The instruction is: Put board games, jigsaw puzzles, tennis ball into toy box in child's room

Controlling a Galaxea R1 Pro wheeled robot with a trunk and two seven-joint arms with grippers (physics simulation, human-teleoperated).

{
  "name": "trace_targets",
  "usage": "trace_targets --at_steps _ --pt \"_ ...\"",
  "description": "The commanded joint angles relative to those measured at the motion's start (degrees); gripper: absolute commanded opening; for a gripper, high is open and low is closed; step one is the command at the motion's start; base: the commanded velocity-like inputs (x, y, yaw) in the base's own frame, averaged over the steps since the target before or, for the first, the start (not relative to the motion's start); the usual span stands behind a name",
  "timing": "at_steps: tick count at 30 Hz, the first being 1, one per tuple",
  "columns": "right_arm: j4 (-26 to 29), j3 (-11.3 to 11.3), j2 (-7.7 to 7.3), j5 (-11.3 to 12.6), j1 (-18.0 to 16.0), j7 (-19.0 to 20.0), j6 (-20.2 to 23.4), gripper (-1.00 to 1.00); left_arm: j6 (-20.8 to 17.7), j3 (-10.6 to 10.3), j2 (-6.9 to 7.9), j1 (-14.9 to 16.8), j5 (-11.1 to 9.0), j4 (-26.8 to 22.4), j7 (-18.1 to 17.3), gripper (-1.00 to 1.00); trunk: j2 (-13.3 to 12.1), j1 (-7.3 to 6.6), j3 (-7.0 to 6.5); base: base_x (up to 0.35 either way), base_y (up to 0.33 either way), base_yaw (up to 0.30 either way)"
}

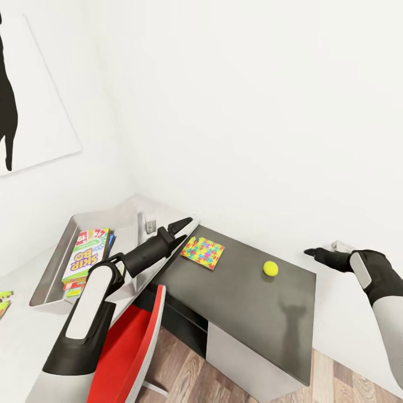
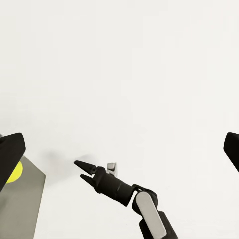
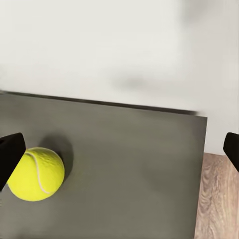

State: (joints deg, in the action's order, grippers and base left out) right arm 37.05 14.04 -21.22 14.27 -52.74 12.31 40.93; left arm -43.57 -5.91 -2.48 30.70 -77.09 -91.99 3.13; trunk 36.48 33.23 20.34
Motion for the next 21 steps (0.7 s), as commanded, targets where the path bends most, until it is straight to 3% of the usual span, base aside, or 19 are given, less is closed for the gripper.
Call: trace_targets --at_steps 1,6,12,21 --pt "0.1 0.1 0.05 -0.2 0.0 0.5 0.2 1.0 -0.3 0.1 0.0 0.1 -0.4 0.0 0.3 1.0 0.1 0.02 0.1 0.0 0.0 0.0" --pt "0.4 -0.7 0.21 -0.3 0.3 0.9 -0.1 1.0 -0.6 0.1 0.07 0.2 -0.4 0.0 0.3 1.0 0.1 0.02 0.14 0.0 0.0 0.0" --pt "0.5 -4.9 0.22 -0.4 0.4 1.1 0.1 1.0 -1.1 0.1 0.13 0.3 -0.4 0.0 0.2 1.0 0.1 0.02 0.16 0.0 0.0 0.0" --pt "0.2 -6.8 0.27 -0.2 0.4 1.1 0.3 1.0 -1.5 0.1 0.18 0.3 -0.4 0.0 0.2 1.0 0.1 0.02 0.46 0.0 0.0 0.0"
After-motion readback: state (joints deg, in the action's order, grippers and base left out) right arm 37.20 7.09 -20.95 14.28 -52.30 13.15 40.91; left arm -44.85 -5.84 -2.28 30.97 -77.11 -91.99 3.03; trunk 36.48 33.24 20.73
